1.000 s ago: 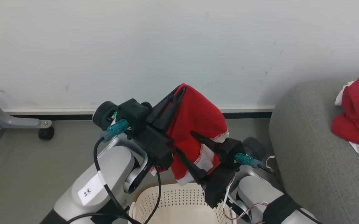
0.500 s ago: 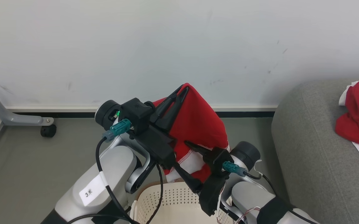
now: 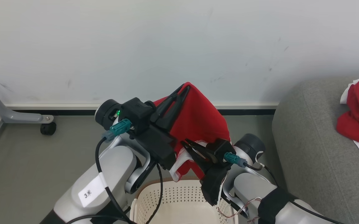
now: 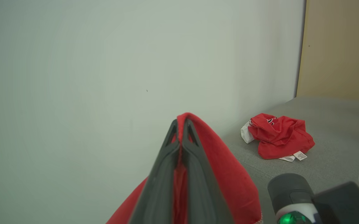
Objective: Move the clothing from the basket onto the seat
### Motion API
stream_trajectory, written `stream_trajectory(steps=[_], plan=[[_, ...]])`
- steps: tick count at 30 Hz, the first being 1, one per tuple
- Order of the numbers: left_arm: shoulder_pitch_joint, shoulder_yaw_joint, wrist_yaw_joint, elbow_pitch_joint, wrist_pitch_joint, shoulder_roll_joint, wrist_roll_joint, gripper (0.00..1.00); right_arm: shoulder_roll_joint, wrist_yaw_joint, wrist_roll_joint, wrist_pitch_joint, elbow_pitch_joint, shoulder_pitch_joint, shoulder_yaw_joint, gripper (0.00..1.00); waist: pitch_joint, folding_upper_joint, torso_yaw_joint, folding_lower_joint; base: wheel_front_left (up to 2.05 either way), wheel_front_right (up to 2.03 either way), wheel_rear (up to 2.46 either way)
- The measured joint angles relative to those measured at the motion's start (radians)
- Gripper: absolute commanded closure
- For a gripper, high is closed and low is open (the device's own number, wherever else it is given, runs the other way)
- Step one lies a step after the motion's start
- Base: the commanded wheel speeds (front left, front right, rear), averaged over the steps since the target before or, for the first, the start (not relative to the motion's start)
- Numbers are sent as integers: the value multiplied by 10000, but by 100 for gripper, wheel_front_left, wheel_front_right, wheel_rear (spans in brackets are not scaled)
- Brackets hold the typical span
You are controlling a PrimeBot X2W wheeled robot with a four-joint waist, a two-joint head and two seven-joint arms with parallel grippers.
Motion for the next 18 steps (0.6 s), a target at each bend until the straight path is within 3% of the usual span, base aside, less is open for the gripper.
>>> stream_trajectory(steps=[9, 10, 11, 12, 13, 18], plan=[[493, 332, 261, 127, 73, 443, -109, 100, 0, -44, 389, -6, -50, -1, -345, 100, 89, 0, -263, 0, 0, 0, 0], [557, 370, 267, 136, 71, 472, -150, 90, 2, -42, 387, -6, -48, -3, -449, 100, 96, 0, -310, 0, 0, 0, 0], [624, 405, 337, 153, 71, 495, -165, 58, 2, -40, 387, -8, -46, -12, -568, 100, 103, 0, -363, 0, 0, 0, 0], [686, 460, 341, 174, 71, 514, -188, 37, 2, -40, 387, -8, -52, -16, -702, 100, 109, 0, -418, 0, 0, 0, 0], [772, 535, 343, 171, 59, 539, -305, 4, -19, -40, 387, -8, -79, -29, -815, 100, 115, 0, -476, 0, 0, 0, 0], [1123, 652, 433, 167, 13, 757, -489, 0, -431, -102, 389, -8, -508, -201, -1488, 100, 132, 0, -817, 0, 0, 0, 0]])
